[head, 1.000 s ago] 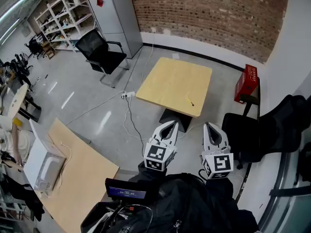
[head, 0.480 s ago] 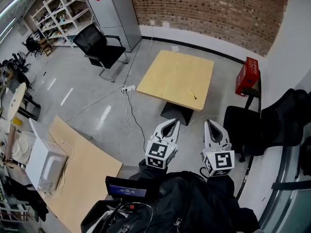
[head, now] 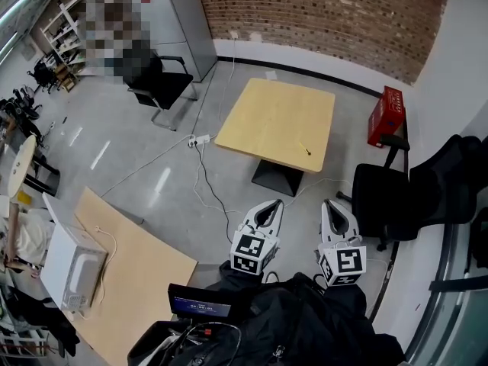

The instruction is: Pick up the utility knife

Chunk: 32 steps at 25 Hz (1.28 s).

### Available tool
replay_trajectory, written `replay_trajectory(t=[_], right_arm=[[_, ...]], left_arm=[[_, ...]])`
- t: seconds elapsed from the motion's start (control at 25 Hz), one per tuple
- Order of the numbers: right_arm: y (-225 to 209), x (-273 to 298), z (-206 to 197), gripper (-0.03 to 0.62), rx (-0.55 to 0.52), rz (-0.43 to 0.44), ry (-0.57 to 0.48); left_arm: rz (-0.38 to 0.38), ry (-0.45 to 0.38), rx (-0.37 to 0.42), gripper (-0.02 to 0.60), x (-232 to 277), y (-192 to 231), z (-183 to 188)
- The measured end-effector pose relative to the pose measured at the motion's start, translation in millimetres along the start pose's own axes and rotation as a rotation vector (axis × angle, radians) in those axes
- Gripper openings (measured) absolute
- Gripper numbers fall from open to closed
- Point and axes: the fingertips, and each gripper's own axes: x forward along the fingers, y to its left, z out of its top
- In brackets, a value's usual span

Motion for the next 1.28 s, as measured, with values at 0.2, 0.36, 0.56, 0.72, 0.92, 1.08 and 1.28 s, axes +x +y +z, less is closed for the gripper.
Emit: replay_trajectory(t=[0.2,0.36,0.56,0.72,0.92,1.08,1.28], right_arm=[[-1.4,8.1,-0.7,0.005,-0.005,0.002,0.012],[-7.8,25.3,0.2,0.005,-0.005,0.016,0.013],[-20.7,61.7,15.9,0.005,-0.006,0.064,-0.042],[-36.7,86.8,26.3,0.005,-0.014,0.092,-0.064],[-62.6,111.0,33.4,0.005,-0.016,0.113,-0.076],[-88.3,125.3,27.5,0.005,-0.008,0.124,-0.068],[-101.2,137.2,20.0,0.005,-0.011,0.188,-0.051]], left_arm=[[-0.004,0.009,-0.015,0.000,6.4,3.3,-3.1],[0.012,0.012,-0.021,0.000,19.3,14.0,-0.8],[0.051,-0.003,0.008,0.000,46.6,36.4,17.5],[0.069,-0.025,0.026,0.000,74.7,45.9,37.1],[0.051,-0.039,0.032,0.000,111.6,46.3,55.1],[0.053,-0.049,0.033,0.000,140.8,42.5,63.1],[0.071,-0.028,0.041,0.000,167.3,41.4,66.0]])
